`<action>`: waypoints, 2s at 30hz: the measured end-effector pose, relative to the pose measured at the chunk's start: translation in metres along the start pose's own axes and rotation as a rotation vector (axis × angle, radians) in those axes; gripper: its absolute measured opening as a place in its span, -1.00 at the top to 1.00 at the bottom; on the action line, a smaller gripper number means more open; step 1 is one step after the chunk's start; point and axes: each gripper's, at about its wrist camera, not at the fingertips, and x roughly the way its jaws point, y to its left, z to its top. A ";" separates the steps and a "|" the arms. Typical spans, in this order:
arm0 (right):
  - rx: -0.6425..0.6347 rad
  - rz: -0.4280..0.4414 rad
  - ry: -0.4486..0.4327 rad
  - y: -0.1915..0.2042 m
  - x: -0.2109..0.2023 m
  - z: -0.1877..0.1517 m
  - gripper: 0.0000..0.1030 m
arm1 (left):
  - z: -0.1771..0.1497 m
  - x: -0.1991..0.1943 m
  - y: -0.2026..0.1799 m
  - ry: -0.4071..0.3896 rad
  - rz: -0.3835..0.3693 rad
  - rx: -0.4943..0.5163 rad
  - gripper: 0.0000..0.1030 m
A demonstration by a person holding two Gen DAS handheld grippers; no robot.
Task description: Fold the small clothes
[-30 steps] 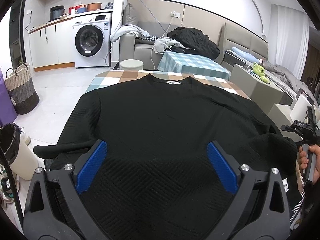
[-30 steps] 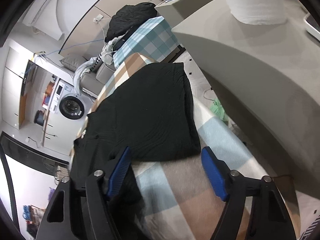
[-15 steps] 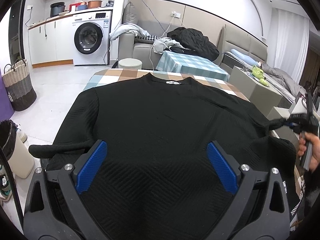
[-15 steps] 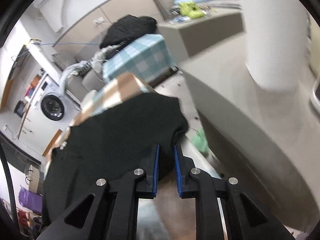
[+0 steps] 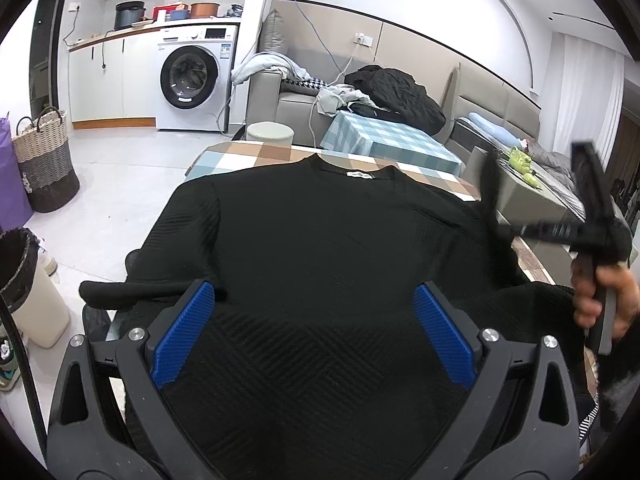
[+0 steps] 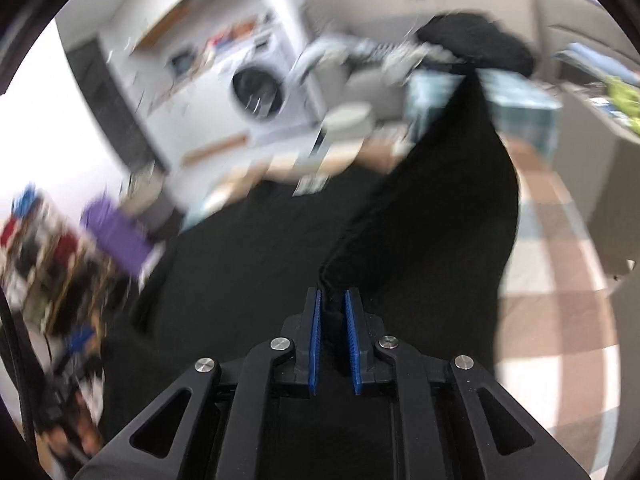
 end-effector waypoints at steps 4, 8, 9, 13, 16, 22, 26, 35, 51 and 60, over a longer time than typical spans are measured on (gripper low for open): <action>-0.019 -0.038 0.078 0.000 0.012 -0.024 0.13 | -0.002 -0.002 0.010 0.007 0.022 -0.004 -0.93; 0.121 -0.089 0.087 -0.031 0.011 -0.040 0.09 | -0.003 -0.003 0.024 0.011 0.053 -0.026 -0.93; 0.129 -0.101 0.103 -0.035 0.013 -0.042 0.09 | -0.003 -0.002 0.027 0.012 0.061 -0.034 -0.93; 0.189 -0.145 0.143 -0.048 0.019 -0.049 0.09 | -0.004 -0.009 0.051 0.010 0.111 -0.102 -0.93; 0.202 -0.113 0.073 -0.047 -0.007 -0.050 -0.09 | -0.004 -0.016 0.078 0.009 0.133 -0.188 -0.93; 0.211 -0.057 -0.047 -0.034 -0.053 -0.058 -0.28 | -0.010 -0.026 0.136 0.031 0.122 -0.388 -0.53; 0.252 -0.039 -0.060 -0.033 -0.055 -0.063 -0.30 | -0.019 -0.023 0.173 0.078 0.090 -0.537 -0.39; 0.304 -0.032 -0.044 -0.042 -0.054 -0.076 -0.30 | -0.030 0.022 0.209 0.157 0.095 -0.723 -0.32; 0.343 -0.047 -0.053 -0.051 -0.058 -0.085 -0.30 | 0.078 0.054 0.082 -0.101 0.093 -0.208 0.94; 0.375 -0.080 -0.057 -0.064 -0.071 -0.091 -0.30 | 0.059 0.105 -0.023 0.085 -0.206 -0.068 -0.23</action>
